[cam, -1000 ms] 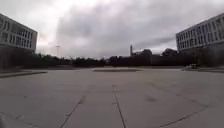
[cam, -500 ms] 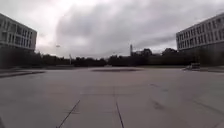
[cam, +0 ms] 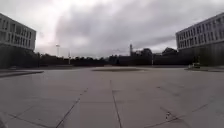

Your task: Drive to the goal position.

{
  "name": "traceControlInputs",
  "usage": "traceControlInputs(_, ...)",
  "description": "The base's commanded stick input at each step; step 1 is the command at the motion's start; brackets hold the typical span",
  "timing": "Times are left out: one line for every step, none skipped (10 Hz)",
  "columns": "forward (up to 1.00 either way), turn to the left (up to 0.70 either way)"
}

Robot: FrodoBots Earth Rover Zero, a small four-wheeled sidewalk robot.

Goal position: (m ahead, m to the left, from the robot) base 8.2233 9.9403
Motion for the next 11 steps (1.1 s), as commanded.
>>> traceControlInputs(0.70, 0.00)
traceControlInputs(0.70, 0.00)
traceControlInputs(0.70, 0.00)
traceControlInputs(0.70, 0.00)
traceControlInputs(0.70, 0.00)
traceControlInputs(0.70, 0.00)
traceControlInputs(0.70, 0.00)
traceControlInputs(0.70, 0.00)
traceControlInputs(0.70, 0.00)
traceControlInputs(0.70, 0.00)
traceControlInputs(0.70, 0.00)
